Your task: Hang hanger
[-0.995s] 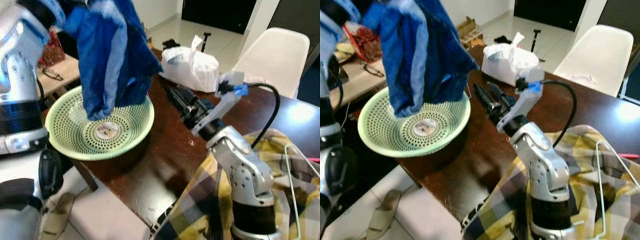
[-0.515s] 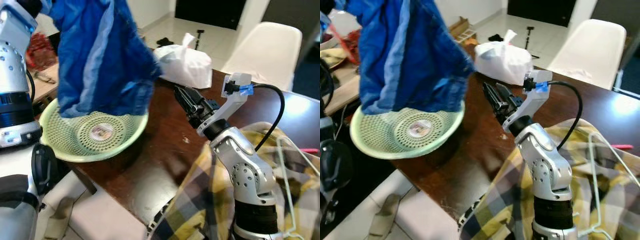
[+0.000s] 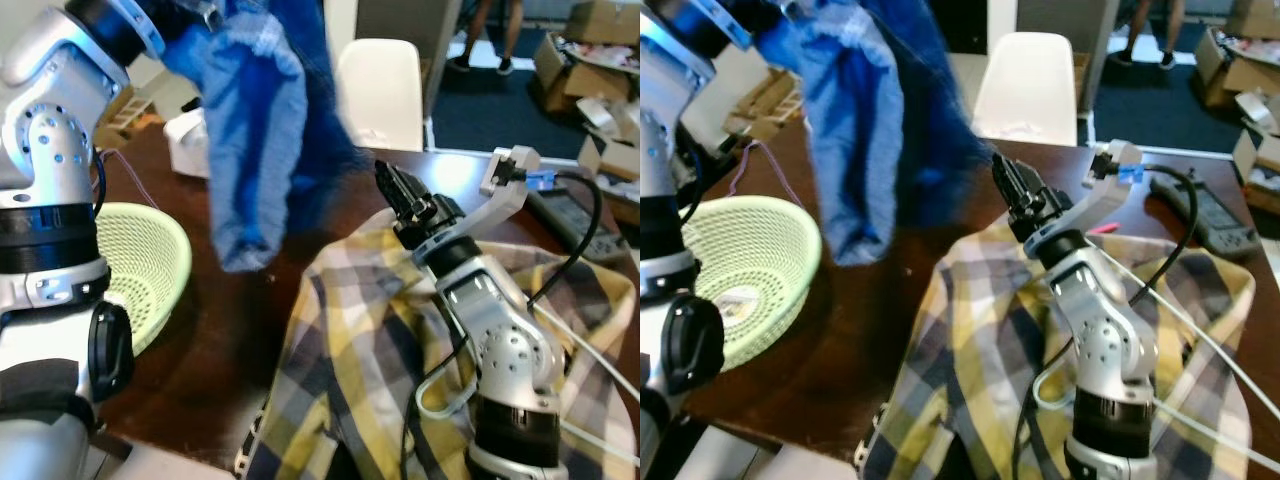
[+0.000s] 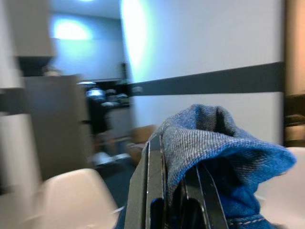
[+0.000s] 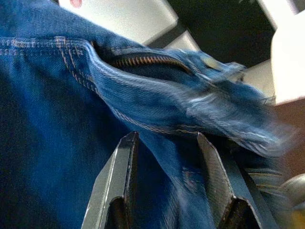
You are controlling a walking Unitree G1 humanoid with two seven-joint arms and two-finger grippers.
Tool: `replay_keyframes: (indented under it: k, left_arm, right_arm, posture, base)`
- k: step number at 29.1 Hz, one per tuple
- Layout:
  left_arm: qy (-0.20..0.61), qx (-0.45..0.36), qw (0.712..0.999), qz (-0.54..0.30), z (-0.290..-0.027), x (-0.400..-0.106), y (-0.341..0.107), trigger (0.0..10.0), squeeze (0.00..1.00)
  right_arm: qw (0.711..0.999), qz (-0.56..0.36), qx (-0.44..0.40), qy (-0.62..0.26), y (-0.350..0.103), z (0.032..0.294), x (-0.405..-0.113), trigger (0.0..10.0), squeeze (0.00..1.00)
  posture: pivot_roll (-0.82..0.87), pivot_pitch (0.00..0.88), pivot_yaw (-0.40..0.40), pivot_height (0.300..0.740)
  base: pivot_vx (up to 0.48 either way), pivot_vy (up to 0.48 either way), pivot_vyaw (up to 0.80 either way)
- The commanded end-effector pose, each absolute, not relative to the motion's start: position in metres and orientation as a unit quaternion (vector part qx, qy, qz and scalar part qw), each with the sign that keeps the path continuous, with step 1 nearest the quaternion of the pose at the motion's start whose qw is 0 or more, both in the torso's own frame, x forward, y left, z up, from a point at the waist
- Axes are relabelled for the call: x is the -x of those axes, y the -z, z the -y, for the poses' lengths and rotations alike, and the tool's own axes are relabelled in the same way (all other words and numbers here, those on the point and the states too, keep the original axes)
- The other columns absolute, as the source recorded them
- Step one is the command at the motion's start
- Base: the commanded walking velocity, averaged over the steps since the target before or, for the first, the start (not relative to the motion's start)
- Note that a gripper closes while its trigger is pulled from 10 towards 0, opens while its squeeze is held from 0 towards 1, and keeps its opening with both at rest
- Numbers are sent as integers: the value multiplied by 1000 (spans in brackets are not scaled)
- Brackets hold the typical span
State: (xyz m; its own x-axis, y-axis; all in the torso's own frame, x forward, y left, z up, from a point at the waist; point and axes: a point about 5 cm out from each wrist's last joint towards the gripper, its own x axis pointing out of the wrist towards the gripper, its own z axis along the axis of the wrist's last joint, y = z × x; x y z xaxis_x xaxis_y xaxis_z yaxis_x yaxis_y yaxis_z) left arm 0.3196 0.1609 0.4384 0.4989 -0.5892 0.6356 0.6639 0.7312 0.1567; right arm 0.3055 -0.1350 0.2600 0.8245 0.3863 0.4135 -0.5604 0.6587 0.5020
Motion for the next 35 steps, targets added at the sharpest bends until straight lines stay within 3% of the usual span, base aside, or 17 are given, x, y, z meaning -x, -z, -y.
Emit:
replay_keyframes:
  k: [1, 11, 14, 17, 19, 21, 25, 30, 32, 33, 35]
  left_arm:
    - [369, 53, 848, 378, -167, -308, -450, 10000, 0]
    - [415, 52, 828, 374, -159, -296, -432, 10000, 0]
    - [450, 68, 811, 369, -149, -291, -418, 10000, 0]
    - [542, 69, 764, 345, -136, -274, -395, 10000, 0]
    - [561, 65, 753, 338, -134, -270, -390, 10000, 0]
    - [561, 65, 753, 338, -134, -270, -390, 10000, 0]
    - [503, 78, 789, 345, -137, -279, -386, 10000, 0]
    - [478, 101, 803, 342, -141, -281, -379, 10000, 0]
    - [471, 118, 816, 313, -145, -281, -364, 10000, 0]
    - [486, 144, 832, 224, -154, -267, -321, 10000, 0]
    - [501, 147, 833, 184, -155, -256, -305, 10000, 0]
  right_arm:
    - [882, 151, -332, -298, -267, 130, -299, 10000, 0]
    - [874, 144, -367, -283, -263, 137, -299, 10000, 0]
    - [869, 123, -403, -259, -254, 141, -301, 10000, 0]
    - [866, 91, -420, -257, -237, 140, -298, 10000, 0]
    - [865, 87, -422, -257, -234, 141, -296, 10000, 0]
    - [865, 87, -422, -257, -234, 141, -296, 10000, 0]
    - [866, 103, -424, -244, -238, 150, -296, 10000, 0]
    - [868, 110, -425, -234, -241, 156, -297, 10000, 0]
    - [869, 112, -422, -233, -242, 157, -298, 10000, 0]
    - [872, 112, -416, -231, -244, 160, -297, 10000, 0]
    - [874, 112, -414, -230, -244, 161, -297, 10000, 0]
  posture:
    - [48, 111, 48, 740]
    - [34, 117, 38, 740]
    - [33, 118, 37, 740]
    - [27, 121, 35, 740]
    - [27, 121, 35, 740]
    - [27, 121, 35, 740]
    - [22, 121, 34, 740]
    - [16, 121, 34, 740]
    - [15, 123, 36, 740]
    - [26, 141, 33, 740]
    - [26, 141, 33, 740]
  base:
    - [0, 0, -800]
    - [0, 0, -240]
    - [0, 0, 0]
    - [0, 0, 0]
    - [0, 0, 0]
    - [0, 0, 0]
    - [0, 0, 0]
    - [0, 0, 0]
    - [0, 0, 0]
    - [0, 0, 0]
    - [0, 0, 0]
